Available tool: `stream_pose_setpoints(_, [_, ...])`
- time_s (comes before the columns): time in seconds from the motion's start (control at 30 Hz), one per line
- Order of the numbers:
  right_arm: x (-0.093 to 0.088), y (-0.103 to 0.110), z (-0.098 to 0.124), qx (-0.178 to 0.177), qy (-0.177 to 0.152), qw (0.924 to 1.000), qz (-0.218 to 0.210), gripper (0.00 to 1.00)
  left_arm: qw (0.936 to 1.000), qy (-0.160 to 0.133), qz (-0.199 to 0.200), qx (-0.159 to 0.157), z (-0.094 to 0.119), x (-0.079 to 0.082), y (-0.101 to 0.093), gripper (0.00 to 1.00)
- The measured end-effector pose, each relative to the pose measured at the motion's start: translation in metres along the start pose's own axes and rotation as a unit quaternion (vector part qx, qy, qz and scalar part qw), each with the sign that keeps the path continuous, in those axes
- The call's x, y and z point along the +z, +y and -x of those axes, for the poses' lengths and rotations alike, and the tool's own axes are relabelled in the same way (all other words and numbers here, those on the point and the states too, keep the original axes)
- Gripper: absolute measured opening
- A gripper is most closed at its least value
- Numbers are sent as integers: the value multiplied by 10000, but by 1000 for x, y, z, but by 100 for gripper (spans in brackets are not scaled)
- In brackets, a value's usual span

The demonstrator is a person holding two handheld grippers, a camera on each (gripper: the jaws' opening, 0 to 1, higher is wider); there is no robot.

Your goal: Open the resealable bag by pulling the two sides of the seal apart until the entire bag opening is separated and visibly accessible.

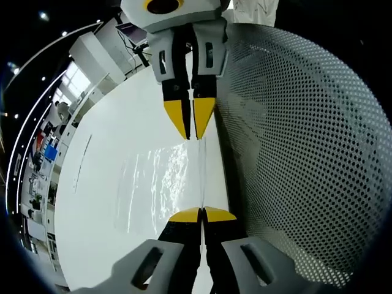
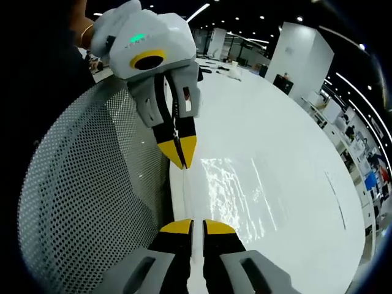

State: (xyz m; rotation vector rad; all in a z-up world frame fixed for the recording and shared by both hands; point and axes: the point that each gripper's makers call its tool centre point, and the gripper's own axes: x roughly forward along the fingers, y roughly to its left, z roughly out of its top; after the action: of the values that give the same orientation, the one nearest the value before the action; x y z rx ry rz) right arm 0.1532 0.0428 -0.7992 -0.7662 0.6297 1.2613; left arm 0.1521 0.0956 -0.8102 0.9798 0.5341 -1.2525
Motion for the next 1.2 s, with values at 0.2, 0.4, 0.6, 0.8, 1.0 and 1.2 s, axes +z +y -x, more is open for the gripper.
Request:
stream_pose_setpoints(0.2, [-1, 4, -9, 80, 57, 9999, 87, 1, 9999, -110, 31, -12, 1, 8, 1, 0])
stream_pose_setpoints(0.4, [-5, -1, -10, 49, 124, 9999, 94, 1, 9998, -172, -55, 41, 2, 14, 6, 0])
stream_pose_setpoints(0.6, [-4, 0, -13, 27, 116, 9999, 49, 1, 9996, -228, -118, 79, 2, 19, 8, 0])
stream_pose_setpoints(0.8, [-3, -1, -14, -25, 46, 10000, 37, 0, 9994, -290, -141, 107, 1, 24, 9, 0])
stream_pose_setpoints(1.0, [1, -5, -13, -98, -17, 9999, -10, 0, 9991, -337, -224, 133, 0, 29, 11, 0])
stream_pose_setpoints(1.2, [3, -7, -11, -106, -42, 9999, 34, 0, 9991, -317, -68, 256, 2, 31, 15, 0])
